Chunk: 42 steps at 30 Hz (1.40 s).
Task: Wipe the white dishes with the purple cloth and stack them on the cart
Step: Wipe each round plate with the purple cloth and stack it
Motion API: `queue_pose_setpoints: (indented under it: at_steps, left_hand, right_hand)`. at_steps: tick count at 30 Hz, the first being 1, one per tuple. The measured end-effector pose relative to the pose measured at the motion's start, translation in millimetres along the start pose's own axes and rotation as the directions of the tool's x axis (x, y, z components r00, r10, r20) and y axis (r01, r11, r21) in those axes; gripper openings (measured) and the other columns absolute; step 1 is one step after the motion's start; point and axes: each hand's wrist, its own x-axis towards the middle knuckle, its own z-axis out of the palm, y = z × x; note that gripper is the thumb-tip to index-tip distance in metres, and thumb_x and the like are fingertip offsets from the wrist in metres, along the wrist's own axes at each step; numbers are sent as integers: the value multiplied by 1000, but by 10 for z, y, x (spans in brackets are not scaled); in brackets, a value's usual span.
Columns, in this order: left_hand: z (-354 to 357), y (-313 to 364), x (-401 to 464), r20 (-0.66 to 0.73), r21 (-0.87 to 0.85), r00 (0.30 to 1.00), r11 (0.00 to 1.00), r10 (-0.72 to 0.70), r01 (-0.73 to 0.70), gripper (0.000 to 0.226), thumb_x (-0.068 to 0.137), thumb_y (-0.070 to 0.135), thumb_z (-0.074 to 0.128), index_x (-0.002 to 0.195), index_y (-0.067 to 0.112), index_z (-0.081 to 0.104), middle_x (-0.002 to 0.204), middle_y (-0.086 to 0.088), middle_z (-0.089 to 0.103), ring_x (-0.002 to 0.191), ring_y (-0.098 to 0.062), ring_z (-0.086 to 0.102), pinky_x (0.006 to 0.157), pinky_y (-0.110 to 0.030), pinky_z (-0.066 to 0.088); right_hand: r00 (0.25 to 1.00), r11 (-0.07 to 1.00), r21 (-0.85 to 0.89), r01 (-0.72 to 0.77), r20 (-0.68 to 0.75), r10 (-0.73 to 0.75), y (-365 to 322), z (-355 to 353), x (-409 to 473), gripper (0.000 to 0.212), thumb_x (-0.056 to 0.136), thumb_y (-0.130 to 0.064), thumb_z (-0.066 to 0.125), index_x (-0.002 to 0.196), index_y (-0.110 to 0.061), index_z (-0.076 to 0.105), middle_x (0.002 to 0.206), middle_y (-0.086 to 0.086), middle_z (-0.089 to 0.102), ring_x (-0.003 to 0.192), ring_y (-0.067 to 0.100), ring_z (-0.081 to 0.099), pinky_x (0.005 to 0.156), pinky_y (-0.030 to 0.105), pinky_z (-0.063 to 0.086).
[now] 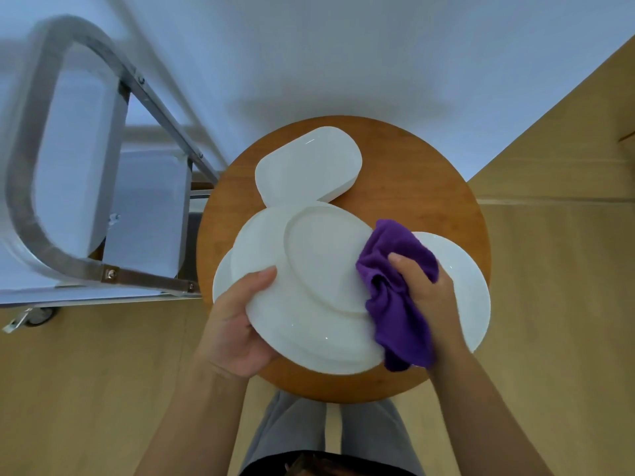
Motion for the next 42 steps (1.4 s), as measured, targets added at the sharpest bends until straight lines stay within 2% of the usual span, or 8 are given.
queue_pose_setpoints:
  at_steps: [4, 8, 16, 21, 28, 32, 38, 42]
  left_hand:
    - [179, -96, 29, -70, 35, 997, 999, 13, -10, 108, 30, 31, 96, 129, 22, 51, 112, -12, 67, 104, -33, 65, 70, -45, 59]
    - [352, -323, 50, -67, 121, 996, 991, 59, -51, 38, 70, 34, 66, 106, 27, 57, 87, 1, 74, 82, -15, 72, 62, -30, 59]
    - [130, -123, 41, -125, 210, 991, 978, 47, -20, 76, 62, 43, 67, 133, 25, 44, 124, -13, 60, 109, -31, 62, 77, -40, 59]
    - [-31, -64, -34, -84, 342, 996, 938, -27, 54, 124, 26, 56, 91, 137, 26, 43, 126, -10, 61, 116, -32, 59, 90, -47, 53]
    - [-34, -38, -95, 20, 600, 998, 800, -52, 29, 95, 47, 65, 80, 130, 35, 47, 117, 6, 67, 113, -19, 61, 94, -38, 52]
    - [-48, 10, -72, 28, 627, 1000, 779, 0, -17, 58, 71, 49, 61, 126, 35, 50, 110, 8, 69, 108, -14, 63, 82, -28, 56]
    - [-34, 26, -98, -41, 626, 996, 779, 80, -37, 64, 65, 61, 67, 121, 34, 51, 106, 5, 69, 102, -15, 66, 76, -27, 57]
    - [-37, 52, -138, -62, 761, 994, 649, 88, -10, 37, 64, 56, 50, 98, 40, 49, 83, 20, 67, 82, 9, 63, 58, -11, 51]
  right_hand:
    - [993, 996, 94, -1, -118, 12, 41, 211, -169, 15, 80, -41, 64, 92, -36, 56, 86, -17, 64, 78, 6, 63, 54, 8, 47]
    - [994, 992, 108, 71, -89, -62, 6, 406, -323, 45, 52, -64, 61, 89, -41, 53, 80, -35, 62, 81, -13, 59, 56, 3, 44]
    - [998, 998, 67, 9, 64, -13, 65, 224, -395, 19, 81, -10, 65, 84, -28, 59, 67, -18, 65, 69, -3, 63, 49, 9, 45]
    - [996, 953, 289, -87, -5, 92, -43, 306, -27, 17, 83, -22, 62, 100, -25, 63, 78, -10, 68, 76, 10, 65, 56, 21, 52]
    - [976, 987, 112, -114, 196, 91, -52, 701, -12, 40, 87, -44, 58, 126, -43, 49, 111, -12, 63, 99, 11, 62, 82, 34, 56]
    - [965, 997, 70, 24, 259, -41, -8, 769, -149, 35, 78, -50, 57, 113, -53, 51, 105, -20, 63, 95, 3, 62, 74, 20, 55]
    - [950, 998, 63, 27, 309, -45, 138, 599, -294, 30, 90, -21, 55, 83, -49, 61, 74, -33, 63, 75, -13, 60, 53, 4, 45]
    - [939, 992, -115, 58, 342, -15, 221, 481, -333, 24, 87, -15, 54, 80, -36, 63, 71, -26, 64, 74, -3, 62, 54, 6, 45]
